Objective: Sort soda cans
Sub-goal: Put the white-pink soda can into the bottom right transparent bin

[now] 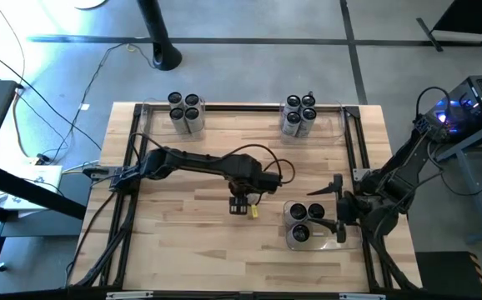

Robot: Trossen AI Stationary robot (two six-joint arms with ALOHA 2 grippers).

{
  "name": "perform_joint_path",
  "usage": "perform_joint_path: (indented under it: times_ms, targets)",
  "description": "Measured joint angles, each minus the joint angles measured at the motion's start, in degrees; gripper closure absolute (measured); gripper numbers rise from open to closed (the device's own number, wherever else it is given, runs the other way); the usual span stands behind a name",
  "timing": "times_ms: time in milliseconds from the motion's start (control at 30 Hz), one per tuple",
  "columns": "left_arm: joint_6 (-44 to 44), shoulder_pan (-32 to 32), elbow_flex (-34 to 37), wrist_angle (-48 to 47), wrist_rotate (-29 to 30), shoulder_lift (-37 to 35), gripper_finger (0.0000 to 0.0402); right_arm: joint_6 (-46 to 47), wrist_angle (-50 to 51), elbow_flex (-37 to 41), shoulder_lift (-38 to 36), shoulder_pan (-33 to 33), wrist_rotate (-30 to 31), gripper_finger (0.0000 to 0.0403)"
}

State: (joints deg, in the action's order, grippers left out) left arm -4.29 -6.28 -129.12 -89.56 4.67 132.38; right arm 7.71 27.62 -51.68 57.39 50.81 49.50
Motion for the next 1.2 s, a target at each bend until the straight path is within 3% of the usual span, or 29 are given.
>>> perform_joint_path:
  times_ms: [433,733,1033,1200]
  targets:
    - [-3.21,0.31,0.11,-0.39,-3.83,-0.13,0.0127,-0.02,-0.02,0.00,0.00,-0.03,0.02,0.0077]
    - [-9.06,-1.30,0.17,-0.39,-13.38,-0.55,0.0123,-0.05,0.00,0.00,0.00,-0.03,0.02,0.0077]
    - [-18.03,-2.93,0.17,-0.37,-12.76,-1.40,0.0128,-0.05,-0.02,0.00,0.00,-0.03,0.02,0.0077]
    - [-18.18,-3.52,0.17,-0.45,-6.50,-1.40,0.0129,-0.03,-0.01,0.00,0.00,-0.03,0.02,0.0077]
